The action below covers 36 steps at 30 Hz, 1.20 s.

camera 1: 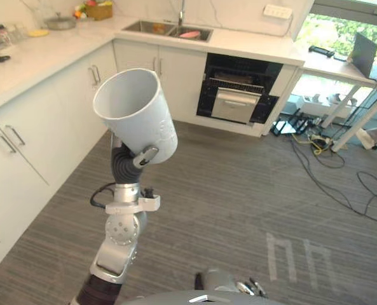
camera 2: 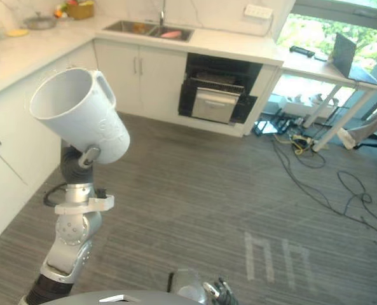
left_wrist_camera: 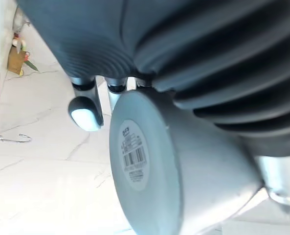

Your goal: Walk over to the sink, pick up the cup, carry it to the dishwasher, place the cup inside the dishwasher, then close the dishwasher door

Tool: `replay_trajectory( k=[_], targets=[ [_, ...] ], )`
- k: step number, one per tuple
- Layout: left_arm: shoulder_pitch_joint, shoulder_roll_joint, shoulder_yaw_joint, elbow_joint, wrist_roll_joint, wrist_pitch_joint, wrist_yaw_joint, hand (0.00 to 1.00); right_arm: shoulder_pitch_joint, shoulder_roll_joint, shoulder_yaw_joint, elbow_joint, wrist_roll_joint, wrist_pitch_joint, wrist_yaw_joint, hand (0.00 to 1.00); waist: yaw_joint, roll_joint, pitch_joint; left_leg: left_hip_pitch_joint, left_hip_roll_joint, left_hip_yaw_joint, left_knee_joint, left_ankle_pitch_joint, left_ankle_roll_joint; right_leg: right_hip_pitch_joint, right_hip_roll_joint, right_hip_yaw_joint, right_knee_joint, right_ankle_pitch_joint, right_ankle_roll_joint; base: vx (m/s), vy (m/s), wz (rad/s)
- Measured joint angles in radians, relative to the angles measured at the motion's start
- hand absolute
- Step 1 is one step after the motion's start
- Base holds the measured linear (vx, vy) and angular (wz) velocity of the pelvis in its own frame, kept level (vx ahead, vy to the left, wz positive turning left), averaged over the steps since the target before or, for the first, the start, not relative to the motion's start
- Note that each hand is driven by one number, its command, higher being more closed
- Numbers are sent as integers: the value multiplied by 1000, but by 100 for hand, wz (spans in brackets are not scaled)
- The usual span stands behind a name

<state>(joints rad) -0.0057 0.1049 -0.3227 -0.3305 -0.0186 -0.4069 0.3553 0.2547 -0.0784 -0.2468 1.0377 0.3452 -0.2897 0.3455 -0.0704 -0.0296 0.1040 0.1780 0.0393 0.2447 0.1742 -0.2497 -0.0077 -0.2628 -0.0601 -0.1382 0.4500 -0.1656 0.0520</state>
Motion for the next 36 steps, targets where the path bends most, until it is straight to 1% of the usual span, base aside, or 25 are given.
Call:
replay_trajectory(
  k=[1, 2, 3, 4, 5, 6, 8, 9, 11, 13, 15, 16, 17, 19, 20, 21, 23, 25, 27, 28, 30, 32, 33, 35, 36],
  targets=[
    [1, -1, 8, 4, 0, 5, 2, 100, 2, 2, 10, -1, -1, -1, -1, 0, 4, -8, -3, 13, 4, 0, 8, -11, -17, 3, 16, 15, -83, 61, -10, 514, -135, -5],
    [6, 2, 19, 15, -1, 5, 10, 100, 14, 13, 32, -4, -2, -1, -3, 0, 6, -39, -16, 42, 1, 1, 32, -41, -62, 27, 26, 53, -200, 280, -54, 525, -188, -12],
    [17, -25, 28, 49, 1, -3, 13, 100, 8, 9, 48, -1, -2, 4, -7, 0, 9, -20, -29, 66, 32, 0, 51, -79, -79, 54, 54, 46, -181, 274, -36, 487, -187, -8],
    [23, -39, 29, 63, 1, -3, 13, 100, 9, 4, 55, -3, -11, 6, -5, 0, 5, 0, -32, 68, 57, 3, 61, -85, -87, 66, 69, 45, -191, 264, -38, 425, -166, 4],
    [31, -59, 20, 73, 2, -7, 12, 100, 4, -14, 61, -6, -13, 9, 2, 0, 4, 32, -33, 72, 81, 3, 68, -86, -83, 92, 93, 33, -226, 251, -43, 350, -136, 18],
    [33, -75, 2, 71, 1, -10, 11, 100, -3, -28, 69, -6, -17, 12, 2, 0, 9, 49, -33, 71, 95, 8, 65, -69, -71, 107, 103, 20, -245, 244, -53, 326, -135, 24],
    [33, -77, -2, 70, 0, -11, 9, 100, -2, -27, 74, -5, -17, 12, 2, 0, 11, 45, -32, 83, 96, 15, 64, -27, -63, 144, 103, 13, -274, 237, -57, 250, -115, 25],
    [35, -74, -4, 69, -2, -12, 6, 100, -1, -28, 81, -4, -18, 11, 0, 0, 15, 42, -31, 101, 97, 30, 76, 6, -59, 193, 101, 11, -310, 236, -59, 230, -105, 18],
    [37, -66, -5, 69, -3, -16, 1, 100, 2, -28, 80, -3, -17, 11, -6, 0, 22, 35, -39, 103, 99, 30, 84, 22, -53, 226, 96, 9, -354, 243, -61, 146, -31, 10],
    [37, -62, -20, 70, -3, -21, -8, 100, 0, -36, 75, -1, -17, 10, -8, 0, 20, 51, -51, 99, 94, 32, 38, 22, -51, 241, 99, 11, -410, 262, -62, 60, 71, 4],
    [37, -38, -41, 73, -3, -22, -9, 100, -3, -35, 66, 1, -18, 10, -7, 0, 18, 55, -54, 96, 80, 31, -23, 26, -49, 246, 103, 21, -471, 302, -55, -3, 124, -10],
    [37, -24, -42, 77, -3, -22, -9, 100, -4, -35, 58, 1, -18, 10, -6, 0, 11, 59, -58, 95, 72, 32, -41, 26, -49, 246, 105, 29, -507, 332, -50, -37, 136, -18],
    [36, -12, -40, 80, -3, -23, -8, 100, -5, -30, 54, 1, -18, 10, -6, 0, 10, 55, -55, 93, 67, 34, -47, 25, -48, 246, 105, 36, -524, 346, -49, -66, 145, -30],
    [36, 21, -36, 119, -3, -29, 0, 100, -4, -7, 46, 1, -20, 10, -6, 0, 9, 28, -42, 94, 52, 39, -55, 15, -49, 237, 99, 59, -533, 368, -43, -112, 156, -27],
    [36, 24, -37, 130, -3, -29, 3, 100, -4, -1, 46, 0, -19, 10, -5, 0, 9, 24, -44, 94, 52, 41, -55, 6, -50, 233, 101, 64, -535, 372, -42, -134, 134, -20],
    [35, 24, -41, 140, -3, -29, 8, 100, -3, 0, 42, 0, -20, 11, -4, 0, 7, 26, -43, 94, 56, 56, -57, -18, -56, 224, 107, 71, -539, 382, -37, -119, 107, -16],
    [27, 25, -52, 149, -2, -29, 10, 100, -4, -1, 37, -4, -19, 11, 7, 0, 0, 36, -38, 95, 64, 59, -70, -64, -57, 217, 117, 71, -540, 395, -30, -157, 125, -14],
    [30, 42, -73, 155, -2, -29, 11, 100, 4, 9, 35, -4, -18, 13, 11, 0, 5, 33, -40, 96, 53, 81, -68, -66, -55, 211, 110, 90, -540, 404, -30, -127, 81, -24],
    [30, 44, -79, 155, 0, -33, 12, 100, 9, 23, 37, -14, -19, 12, 16, 0, -2, 25, -46, 102, 45, 88, -69, -66, -54, 211, 106, 99, -540, 407, -29, -57, 36, -13],
    [30, 45, -81, 156, 0, -35, 12, 100, 11, 25, 36, -20, -19, 12, 16, 0, -6, 25, -45, 102, 44, 88, -70, -66, -54, 210, 105, 99, -540, 407, -29, -15, 26, -3],
    [29, 46, -79, 174, 0, -39, 12, 100, 14, 23, 37, -34, -19, 12, 18, 0, -16, 37, -43, 102, 45, 87, -71, -67, -56, 208, 107, 100, -540, 406, -28, 10, 7, -2],
    [28, 48, -80, 199, 0, -39, 14, 100, 13, 18, 37, -39, -19, 10, 22, 0, -20, 42, -42, 103, 48, 88, -69, -70, -61, 207, 112, 103, -540, 404, -26, 40, 15, -6],
    [28, 53, -80, 209, 1, -39, 17, 100, 11, 18, 37, -39, -19, 9, 23, 0, -22, 51, -37, 103, 50, 88, -63, -70, -61, 206, 114, 105, -540, 403, -25, 50, 16, -6],
    [27, 55, -78, 227, 1, -39, 18, 100, 9, 9, 36, -39, -20, 9, 23, 0, -23, 55, -34, 102, 50, 87, -55, -70, -61, 206, 115, 110, -540, 402, -24, 33, 13, -7],
    [27, 56, -77, 235, 1, -39, 18, 100, 7, 1, 36, -38, -20, 8, 23, 0, -22, 65, -27, 102, 50, 85, -54, -70, -61, 207, 115, 111, -540, 401, -23, 17, 13, -4]
  ],
)
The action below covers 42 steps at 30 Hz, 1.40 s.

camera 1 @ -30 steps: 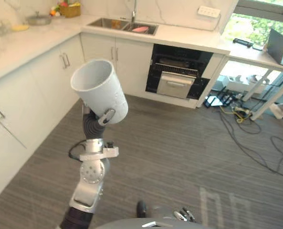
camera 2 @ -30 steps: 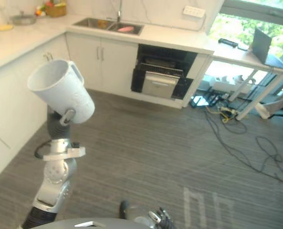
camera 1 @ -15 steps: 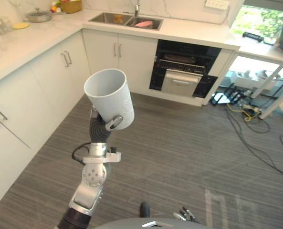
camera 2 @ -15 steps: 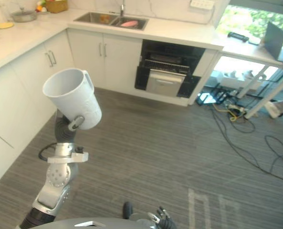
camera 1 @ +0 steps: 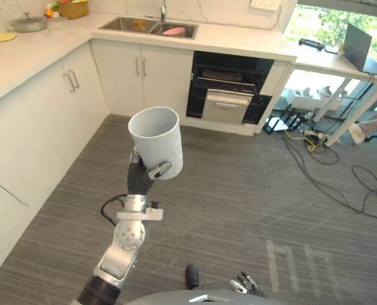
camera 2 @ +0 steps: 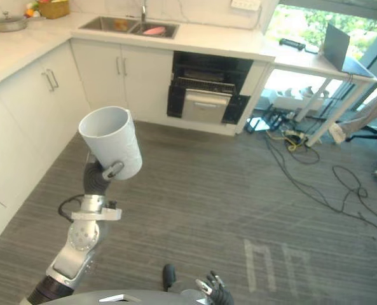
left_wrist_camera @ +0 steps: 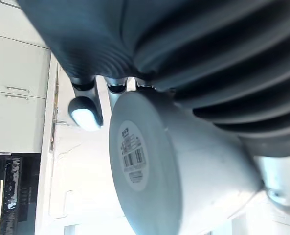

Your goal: Walk over to the sink, pick up the cup, carry it to the dishwasher, place the cup inside the dishwasher, then close the dishwasher door

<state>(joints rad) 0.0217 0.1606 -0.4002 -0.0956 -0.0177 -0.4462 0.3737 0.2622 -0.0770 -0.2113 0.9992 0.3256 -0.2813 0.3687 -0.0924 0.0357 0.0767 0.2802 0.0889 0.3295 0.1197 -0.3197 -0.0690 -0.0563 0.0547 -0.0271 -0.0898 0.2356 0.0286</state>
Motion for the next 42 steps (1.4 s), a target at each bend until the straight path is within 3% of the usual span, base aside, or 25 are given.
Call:
replay_trajectory(
  k=[5, 6, 7, 8, 9, 10, 12, 14, 15, 16, 17, 18, 21, 25, 26, 32, 36, 39, 40, 42],
  targets=[
    [1, -2, 2, 4, 2, 0, -3, 100, -10, -15, -4, 9, 0, 1, 0, 0, 6, 13, 8, -3, 3, -12, 3, 2, -2, 5, -3, -16, 1, -9, 6, -10, -6, 8],
    [3, -7, 3, 2, 2, -1, -6, 100, -7, -24, -5, 7, 0, 2, -1, 0, 17, 32, 14, -6, 18, -9, 11, 0, -9, 3, 11, -29, 24, -13, 4, 15, -54, 10],
    [5, -6, 8, -6, 2, -3, -9, 100, -15, -24, 1, 0, -1, 4, -3, 0, 30, 14, 34, -46, 34, -9, 132, -15, -34, -32, 3, -38, 137, -85, -7, 10, -64, 14],
    [8, -5, 8, -12, 1, -3, -10, 100, -13, -21, 5, 1, -1, 7, -5, 0, 30, 1, 43, -88, 42, -9, 244, -16, -36, -35, -1, -42, 161, -108, -10, -12, -127, 16],
    [33, -10, 15, -43, 2, -3, -11, 100, -11, -29, 15, 1, -2, 13, -5, 0, 40, -6, 43, -198, 75, -21, 497, 22, -26, -18, -2, -32, 162, -124, -24, -50, -126, 1],
    [56, -20, 26, -77, 2, -9, -16, 100, -18, -41, 22, 2, -1, 20, -6, 0, 51, -24, 46, -258, 86, -58, 610, 32, -7, -4, -13, -8, 150, -120, -31, -49, -91, -33],
    [85, -37, 43, -113, 3, -45, -16, 100, -52, -67, 13, 40, -4, 21, -3, 0, 84, 17, 48, -303, 37, -148, 532, -55, -4, 9, -9, 53, 126, -119, -33, -57, 51, -74],
    [92, -36, 64, -130, 16, -51, -15, 100, -75, -84, 11, 60, -23, 20, 1, 0, 84, 26, 50, -318, 3, -198, 378, -50, -4, 40, -9, 88, 66, -119, -33, -65, 69, -70],
    [93, -48, 81, -139, 32, -57, -15, 100, -72, -89, 13, 59, -31, 17, 3, 0, 88, 31, 47, -316, 6, -219, 271, -16, 11, 70, 8, 119, -1, -135, -20, -11, 58, -80],
    [95, -62, 90, -142, 34, -61, -16, 100, -73, -95, 12, 60, -35, 16, 5, 0, 95, 61, 38, -305, 27, -212, 244, 18, 34, 68, 37, 123, 34, -131, -34, 48, 75, -82],
    [94, -60, 109, -143, 34, -64, -18, 100, -77, -95, 8, 58, -37, 15, 5, 0, 88, 46, 44, -299, 41, -204, 235, 54, 32, 31, 54, 133, 210, -151, -49, 226, 67, -50],
    [87, -47, 118, -143, 33, -61, -27, 100, -60, -84, 10, 63, -36, 22, 6, 0, 78, 18, 39, -285, 28, -197, 225, 70, 27, 64, 37, 134, 196, -223, -39, 216, 56, -30],
    [86, -43, 94, -145, 33, -51, -33, 100, -31, -55, 7, 69, -25, 22, 2, 0, 77, -22, 31, -270, 5, -219, 163, 108, 25, 87, 26, 136, 118, -193, -36, 109, 43, -2],
    [76, -43, 66, -120, 33, -25, -16, 100, -23, -51, 13, 71, -27, 23, 1, 0, 79, -15, 25, -241, -15, -217, 102, 131, 25, 101, 5, 131, 88, -168, -4, 61, 66, 5],
    [61, -2, 1, -81, 22, -5, 16, 100, -24, -52, 83, 69, -27, 21, -1, 0, 83, -38, -16, -192, -61, -221, 15, 168, 52, 141, -42, 98, 8, -132, 18, 0, 0, 0],
    [61, -5, 1, -80, 18, -5, 11, 100, -23, -51, 89, 69, -22, 21, -1, 0, 80, -42, -26, -192, -66, -221, -1, 171, 51, 131, -50, 87, 10, -137, 23, -1, 1, 2],
    [67, -36, 12, -56, -40, -7, -9, 100, -20, -51, 90, 69, -10, 27, 1, 0, 84, -37, -42, -182, -75, -215, -24, 176, 56, 125, -71, 25, 17, -165, 18, 0, 19, -3],
    [119, -78, 52, -47, -75, -12, -21, 100, -19, -51, 89, 57, 6, 45, 4, 0, 87, -33, -55, -179, -69, -190, -11, 140, 63, 100, -79, -21, 93, -215, 16, 15, 38, -22],
    [135, -92, 72, -47, -90, -17, -29, 100, -6, -53, 86, 37, 24, 49, 9, 0, 90, -18, -56, -200, -60, -186, 44, 107, 49, 72, -77, -38, 163, -249, 14, 76, 34, -21],
    [169, -109, 119, -53, -125, -28, -40, 100, 1, -48, 83, 21, 38, 58, 27, 0, 100, -23, -42, -237, -26, -145, 223, 55, 7, 56, -85, -43, 251, -322, 5, 82, 44, -8]
  ],
)
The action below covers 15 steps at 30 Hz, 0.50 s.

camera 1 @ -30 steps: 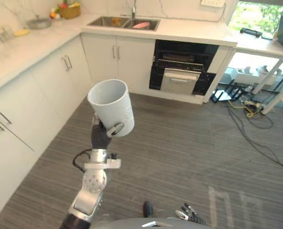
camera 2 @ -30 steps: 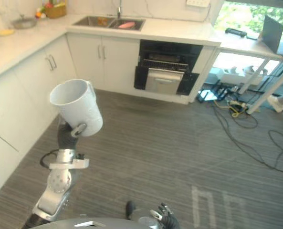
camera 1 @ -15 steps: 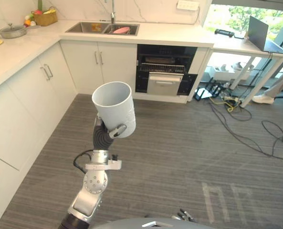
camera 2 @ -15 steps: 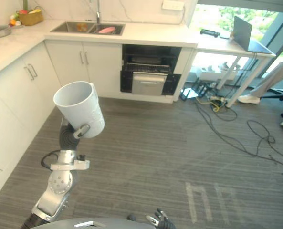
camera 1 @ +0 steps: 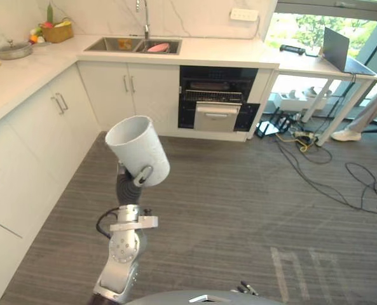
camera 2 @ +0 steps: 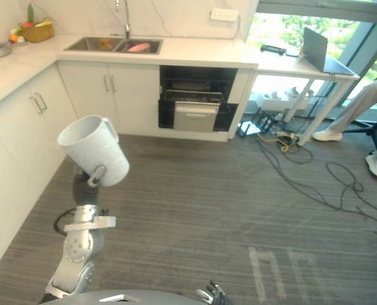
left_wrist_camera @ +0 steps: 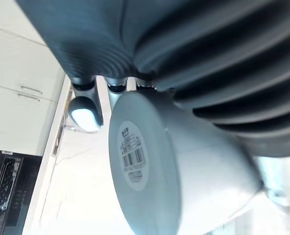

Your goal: Walk over to the sink, pick up the cup, carry it to the dishwasher, place the cup inside the dishwasher, then close the dishwasher door

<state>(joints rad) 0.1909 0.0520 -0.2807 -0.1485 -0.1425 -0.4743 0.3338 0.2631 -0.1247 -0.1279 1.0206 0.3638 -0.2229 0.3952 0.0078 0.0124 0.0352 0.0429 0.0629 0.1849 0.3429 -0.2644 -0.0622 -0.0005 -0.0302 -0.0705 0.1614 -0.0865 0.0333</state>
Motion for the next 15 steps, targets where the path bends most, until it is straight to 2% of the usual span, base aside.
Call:
replay_trajectory(
  k=[1, 2, 3, 4, 5, 7, 8, 9, 10, 11, 12, 13, 14, 15],
  targets=[
    [11, -12, 27, 1, -36, -1, -5, 100, 4, 3, 1, -25, 8, 12, 4, 0, 2, 4, 19, -123, 47, 27, 278, 9, -23, 5, -1, -12, 32, -31, -5, 89, 67, 20],
    [30, -31, 47, 1, -67, -3, -11, 100, 9, -1, 0, -32, 20, 14, 6, 0, 0, 0, 35, -223, 107, 61, 493, 50, -38, 35, -5, -36, 30, -40, -7, 95, 87, 25],
    [42, -35, 61, 4, -84, -9, -11, 100, 10, -4, -4, -27, 25, 15, 6, 0, 5, 9, 39, -252, 130, 79, 534, 18, -8, 59, -15, -49, 26, -53, -1, 162, 136, 25],
    [42, -31, 64, 6, -91, -9, -15, 100, 4, -7, -15, -21, 26, 18, 6, 0, 7, 9, 44, -268, 133, 85, 501, -13, 7, 82, -28, -53, 17, -64, 9, 152, 131, 24],
    [41, -30, 71, 7, -91, -10, -20, 100, -4, -9, -29, -20, 27, 22, 7, 0, 4, 9, 50, -280, 126, 90, 425, -19, 5, 101, -48, -56, 2, -72, 23, 204, 188, 25],
    [43, -31, 87, 8, -90, -18, -22, 100, -31, -15, -50, -4, 26, 19, 12, 0, 2, 4, 58, -286, 79, 73, 181, 33, 1, 131, -102, -54, -40, -87, 48, 190, 230, 12],
    [46, -33, 94, 8, -89, -21, -20, 100, -50, -30, -67, 20, 25, 10, 19, 0, 3, 16, 60, -265, 51, -2, -20, 108, -30, 162, -120, -49, -101, -91, 59, 254, 286, -8],
    [45, -49, 113, 27, -89, -27, -20, 100, -63, -37, -84, 32, 23, 8, 27, 0, 9, 48, 79, -244, 52, -9, -61, 211, -51, 208, -101, -42, -122, -100, 81, 292, 277, -18],
    [44, -49, 124, 41, -89, -26, -18, 100, -79, -29, -84, 39, 22, 8, 34, 0, 15, 54, 94, -243, 51, -12, -30, 198, -42, 207, -96, -43, -71, -107, 90, 408, 197, -29],
    [43, -45, 154, 55, -91, -26, -7, 100, -91, -8, -82, 41, 19, 4, 50, 0, 25, 34, 115, -257, 33, -27, 52, 122, -24, 206, -79, -28, 11, -108, 89, 396, 108, -31],
    [61, -46, 173, 64, -95, -27, -7, 100, -97, -4, -82, 53, 18, 2, 52, 0, 35, 20, 116, -272, 10, -38, 118, 89, 22, 211, -91, -30, 40, -153, 102, 372, 109, -22],
    [70, -43, 174, 68, -99, -28, -11, 100, -99, -4, -84, 59, 18, 2, 48, 0, 32, 11, 114, -275, -3, -45, 145, 74, 46, 211, -98, -24, 46, -160, 111, 278, 162, -11],
    [79, -27, 171, 78, -102, -29, -25, 100, -92, 0, -85, 62, 15, 3, 39, 0, 33, -8, 103, -277, -31, -44, 171, 52, 81, 210, -126, -22, 59, -180, 120, 283, 233, -3],
    [76, -18, 167, 83, -113, -29, -54, 100, -84, 6, -96, 67, 10, 3, 37, 0, 31, -27, 87, -274, -59, -31, 178, 31, 98, 206, -149, -18, 83, -195, 129, 288, 211, -6]
  ],
)
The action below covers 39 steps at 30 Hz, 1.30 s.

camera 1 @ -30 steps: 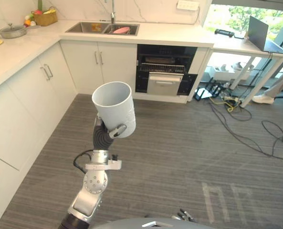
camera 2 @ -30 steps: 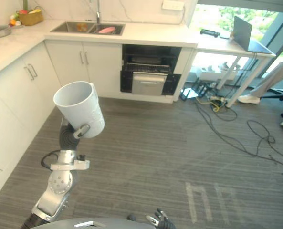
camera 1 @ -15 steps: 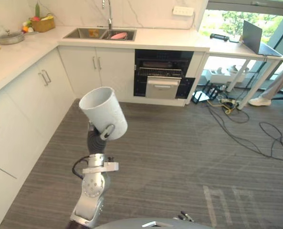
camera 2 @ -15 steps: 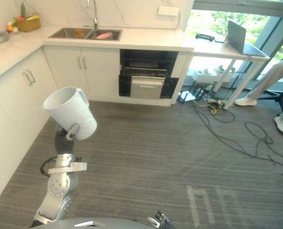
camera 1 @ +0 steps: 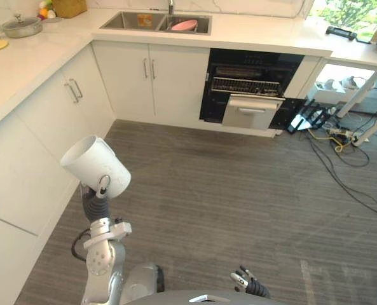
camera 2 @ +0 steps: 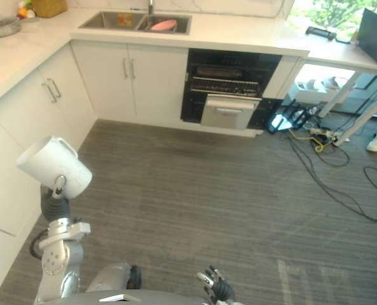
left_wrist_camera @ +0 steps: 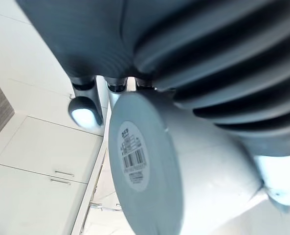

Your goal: Walk over to the sink, pick up the cup, carry it to the dishwasher, place the cup inside the dishwasher, then close the dishwasher door

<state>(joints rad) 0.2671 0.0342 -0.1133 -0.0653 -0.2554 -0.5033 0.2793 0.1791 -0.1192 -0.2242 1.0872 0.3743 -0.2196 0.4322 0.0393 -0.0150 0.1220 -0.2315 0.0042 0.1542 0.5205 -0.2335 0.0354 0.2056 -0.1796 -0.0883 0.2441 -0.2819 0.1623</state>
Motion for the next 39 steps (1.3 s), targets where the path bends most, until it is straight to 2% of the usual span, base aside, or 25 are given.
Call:
replay_trajectory(
  k=[3, 4, 5, 6, 7, 9, 12, 14, 16, 17, 20, 22, 23, 24, 25, 26, 28, 30, 31, 33, 34, 35, 37, 38, 39],
  targets=[
    [-26, 5, -18, -1, 1, 0, -54, 100, 22, 15, -43, 11, -18, -11, 0, 0, -2, -11, -33, 15, -17, 42, -1, -44, 52, -84, -55, -13, 246, -27, 20, 294, 135, -15],
    [-40, 17, -23, 0, 1, 6, -68, 100, 26, 16, -66, 12, -19, -23, 1, 0, -12, -19, -36, 67, -35, 52, -6, -76, 64, -138, -91, -51, 506, 12, 24, 393, 117, -35],
    [-51, 37, -43, -4, 0, 21, -71, 100, 33, 23, -88, 12, -19, -26, 1, 0, -10, -43, -34, 145, -63, 62, -48, -92, 66, -150, -116, -90, 634, 144, 5, 420, 111, -39],
    [-50, 43, -59, -4, 0, 28, -71, 100, 40, 27, -95, 12, -19, -28, 1, 0, -12, -51, -41, 184, -70, 65, -77, -94, 67, -151, -120, -75, 654, 197, -11, 462, 120, -33],
    [-52, 50, -98, -5, 4, 37, -69, 100, 55, 33, -97, 14, -18, -47, 1, 0, -27, -26, -52, 252, -68, 53, -145, -89, 68, -190, -93, -33, 728, 254, 11, 411, 102, -11],
    [-87, 54, -136, -2, 5, 45, -68, 100, 54, 55, -95, -19, -14, -87, 2, 0, -66, -10, -57, 375, -62, 31, -303, -41, 47, -338, -46, -85, 860, 82, -35, 500, 41, 6],
    [-165, 51, -165, 9, 5, 48, -75, 100, 60, 81, -95, -30, 4, -102, -3, 0, -91, -8, -38, 464, -42, 19, -400, -26, 35, -495, -19, -191, 764, -7, -109, 398, -62, 23],
    [-214, 46, -171, 28, 4, 56, -96, 100, 65, 92, -96, -67, 22, -106, -28, 0, -127, 7, -28, 508, -2, -4, -414, -34, 20, -569, 32, -202, 479, 18, -131, 467, -116, 49],
    [-215, 39, -170, 27, 3, 60, -112, 100, 98, 104, -88, -98, 24, -110, -41, 0, -129, 1, -28, 571, 18, 4, -401, -67, -32, -580, 78, -199, 194, 190, -152, 614, -172, 17],
    [-195, 45, -167, 8, 3, 59, -112, 100, 117, 109, -53, -102, 23, -108, -47, 0, -125, -43, -39, 619, 6, 28, -380, -94, -78, -579, 76, -198, 134, 380, -268, 527, -154, -22],
    [-166, -7, -177, 15, 4, 55, -111, 100, 101, 62, -38, -118, 16, -98, -46, 0, -117, 44, -41, 645, 89, 73, -296, -98, -90, -579, 149, -209, 250, 235, -275, 628, -211, -38],
    [-169, -7, -202, 15, 4, 53, -111, 100, 101, 53, -10, -136, 19, -79, -48, 0, -126, 48, -40, 593, 116, 56, -153, -29, -98, -548, 174, -207, 244, 177, -267, 507, -224, -22],
    [-168, -9, -214, 14, 4, 53, -112, 100, 107, 53, -5, -145, 21, -68, -50, 0, -123, 50, -34, 538, 146, 39, 11, 61, -114, -490, 194, -206, 209, 152, -264, 469, -175, -17],
    [-168, -24, -222, 7, 6, 52, -112, 100, 119, 55, -1, -170, 24, -58, -51, 0, -121, 50, -15, 459, 190, 15, 226, 190, -185, -412, 219, -198, 162, 142, -266, 439, -140, -15],
    [-164, -32, -224, 3, 6, 52, -112, 100, 123, 59, 10, -178, 24, -59, -51, 0, -119, 47, -12, 405, 213, 9, 341, 204, -201, -382, 229, -195, 141, 138, -270, 416, -96, -13],
    [-150, -47, -223, -15, 10, 49, -108, 100, 130, 56, 25, -195, 23, -60, -50, 0, -110, 56, -11, 301, 257, 23, 521, 185, -175, -310, 254, -182, 92, 133, -274, 385, -78, -31],
    [-113, -50, -208, -49, 23, 40, -103, 100, 130, 48, 38, -208, 19, -62, -47, 0, -81, 48, -12, 184, 291, 61, 595, 105, -126, -223, 280, -146, 13, 127, -281, 353, -64, -57],
    [-90, -37, -199, -76, 23, 23, -88, 100, 113, 33, 41, -204, 20, -64, -41, 0, -47, 51, -18, 91, 289, 99, 484, 36, -118, -165, 288, -103, -55, 134, -269, 270, -27, -71],
    [-80, -24, -192, -88, 23, 11, -85, 100, 88, 24, 46, -192, 15, -64, -35, 0, -38, 50, -18, 55, 267, 118, 322, 2, -111, -139, 287, -77, -96, 145, -251, 313, 15, -70],
    [-79, -16, -163, -76, 23, 9, -87, 100, 33, 13, 34, -142, 10, -71, -26, 0, -39, 49, -19, 70, 200, 85, -56, 24, -109, -114, 276, -42, -121, 163, -250, 394, 100, -67],
    [-80, -15, -151, -74, 22, 10, -82, 100, 4, 4, 18, -114, 12, -77, -27, 0, -41, 48, -18, 83, 143, 7, -287, 89, -112, -99, 266, -9, -130, 157, -240, 396, 171, -70],
    [-81, -16, -151, -73, 23, 11, -82, 100, -17, -4, 12, -107, 14, -84, -27, 0, -38, 44, -18, 85, 100, -72, -387, 166, -117, -89, 248, 22, -137, 145, -220, 401, 185, -65],
    [-83, -16, -167, -71, 29, 10, -79, 100, -28, -17, 14, -107, 14, -91, -28, 0, -36, 53, -21, 78, 84, -99, -433, 245, -114, -56, 231, 48, -156, 121, -182, 416, 271, -42],
    [-85, -13, -166, -70, 45, 5, -80, 100, -26, -31, 15, -105, 14, -92, -30, 0, -32, 62, -26, 97, 79, -74, -437, 335, -84, -29, 215, 65, -154, 97, -152, 463, 333, -27],
    [-89, -6, -162, -67, 44, 1, -81, 100, -27, -23, 15, -91, 14, -92, -35, 0, -30, 44, -31, 116, 54, -60, -438, 333, -75, -21, 186, 74, -146, 81, -142, 391, 281, -27]
  ],
)
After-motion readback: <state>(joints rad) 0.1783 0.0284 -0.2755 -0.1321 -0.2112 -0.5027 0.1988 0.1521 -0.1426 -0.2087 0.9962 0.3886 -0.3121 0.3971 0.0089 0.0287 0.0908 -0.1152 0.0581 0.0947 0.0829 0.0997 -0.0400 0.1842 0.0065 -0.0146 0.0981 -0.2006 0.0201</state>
